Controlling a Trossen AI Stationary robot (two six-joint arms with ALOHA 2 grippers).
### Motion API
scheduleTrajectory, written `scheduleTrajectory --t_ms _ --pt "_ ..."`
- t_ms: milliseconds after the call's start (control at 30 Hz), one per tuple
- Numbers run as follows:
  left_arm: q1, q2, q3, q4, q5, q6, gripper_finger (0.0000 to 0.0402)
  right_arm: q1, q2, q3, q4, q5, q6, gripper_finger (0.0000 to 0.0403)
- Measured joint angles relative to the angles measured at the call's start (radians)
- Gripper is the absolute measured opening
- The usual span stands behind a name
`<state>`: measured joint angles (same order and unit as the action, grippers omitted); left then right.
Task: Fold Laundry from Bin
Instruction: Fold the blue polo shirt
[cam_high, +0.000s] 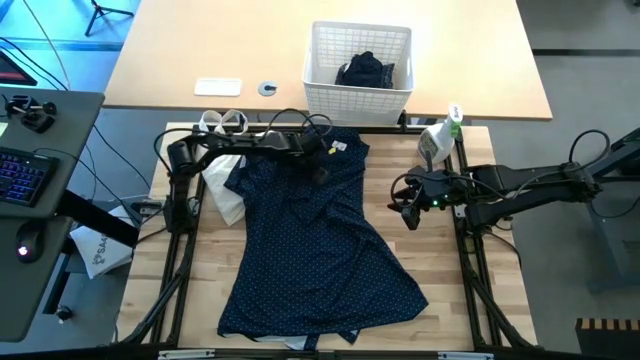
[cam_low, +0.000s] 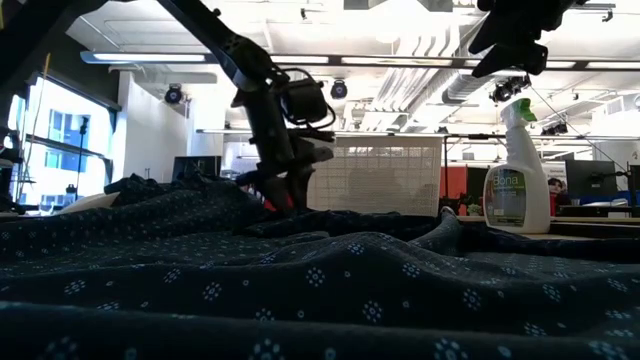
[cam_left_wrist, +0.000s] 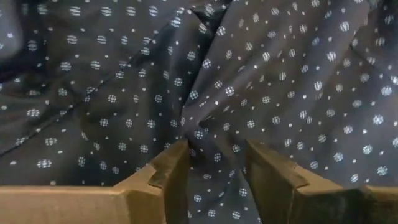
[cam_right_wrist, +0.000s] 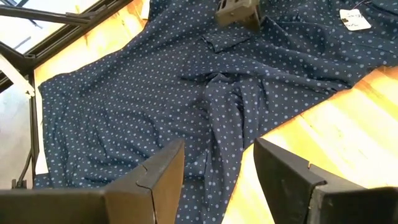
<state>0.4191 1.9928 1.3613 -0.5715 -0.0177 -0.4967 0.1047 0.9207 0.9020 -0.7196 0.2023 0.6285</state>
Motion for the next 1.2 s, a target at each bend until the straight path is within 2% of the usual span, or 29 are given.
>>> scheduleTrajectory --t_ms 100,267,333,467,700,800,967,1100,1200 --pt "-0.002 0.002 0.000 0.000 0.035 0.043 0.0115 0.000 0.000 0.000 0.000 0.000 0.000 0.0188" --pt "-0.003 0.001 0.000 0.001 0.127 0.109 0.0024 0.000 0.000 0.000 -0.001 0.000 -0.002 0.0188" --pt "-0.003 0.001 0.000 0.011 0.154 0.123 0.0007 0.000 0.000 0.000 -0.001 0.000 -0.003 0.0188" --pt "-0.007 -0.019 0.020 0.016 0.222 0.147 0.0003 0.000 0.000 0.000 -0.001 0.000 -0.004 0.0188" --pt "-0.015 -0.085 0.171 0.013 0.250 0.151 0.0000 0.000 0.000 0.000 -0.004 -0.017 0.000 0.0188" --pt "-0.006 -0.098 0.268 0.010 0.231 0.170 0.0000 0.001 0.000 0.000 -0.006 -0.040 0.003 0.0188" --pt "0.021 -0.099 0.406 -0.016 0.143 0.254 0.0000 0.022 0.008 0.000 -0.017 -0.048 0.049 0.0188" --pt "0.072 -0.099 0.444 -0.057 0.109 0.290 0.0000 0.064 0.030 0.000 -0.052 -0.043 0.107 0.0188" --pt "0.117 -0.099 0.448 -0.168 0.109 0.297 0.0000 0.110 0.050 0.000 -0.084 -0.015 0.181 0.0188"
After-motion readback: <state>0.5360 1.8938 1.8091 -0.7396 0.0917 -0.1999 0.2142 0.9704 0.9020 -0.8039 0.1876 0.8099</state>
